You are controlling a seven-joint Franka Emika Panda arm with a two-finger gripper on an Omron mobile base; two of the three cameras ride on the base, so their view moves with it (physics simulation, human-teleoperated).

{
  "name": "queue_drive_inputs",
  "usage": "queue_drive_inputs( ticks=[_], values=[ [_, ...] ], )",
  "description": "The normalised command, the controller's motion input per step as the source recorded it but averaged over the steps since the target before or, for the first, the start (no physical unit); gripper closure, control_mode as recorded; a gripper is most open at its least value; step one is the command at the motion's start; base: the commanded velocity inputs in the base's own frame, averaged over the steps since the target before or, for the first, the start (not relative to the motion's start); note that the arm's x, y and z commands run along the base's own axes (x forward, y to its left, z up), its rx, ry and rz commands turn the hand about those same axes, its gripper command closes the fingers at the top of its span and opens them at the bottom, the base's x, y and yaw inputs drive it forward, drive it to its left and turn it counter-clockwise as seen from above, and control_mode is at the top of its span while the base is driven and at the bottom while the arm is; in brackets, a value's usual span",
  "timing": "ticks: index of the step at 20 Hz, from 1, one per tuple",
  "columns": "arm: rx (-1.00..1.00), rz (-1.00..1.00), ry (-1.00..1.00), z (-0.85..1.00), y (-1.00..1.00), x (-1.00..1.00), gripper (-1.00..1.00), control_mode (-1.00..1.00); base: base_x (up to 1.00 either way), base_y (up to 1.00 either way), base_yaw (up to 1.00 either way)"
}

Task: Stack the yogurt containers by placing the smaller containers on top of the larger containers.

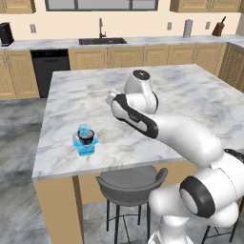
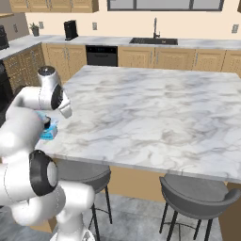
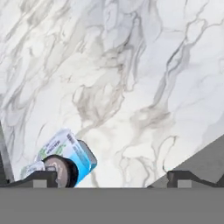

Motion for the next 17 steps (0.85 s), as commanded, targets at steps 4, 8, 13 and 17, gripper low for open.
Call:
queue_drive_inputs(
  ticks=[4, 8, 13, 17],
  values=[
    [0.10, 0.00, -0.10, 0.25, -0.96, -0.95, -1.00, -1.00, 0.00, 0.00, 0.00],
    [0.08, -0.02, -0.04, 0.18, -0.85, -0.94, -1.00, -1.00, 0.00, 0.00, 0.00],
    [0.05, -0.04, -0.04, 0.21, -0.74, -0.89, -1.00, -1.00, 0.00, 0.00, 0.00],
    [0.05, -0.04, -0.02, 0.25, -0.67, -0.86, -1.00, -1.00, 0.00, 0.00, 0.00]
  ],
)
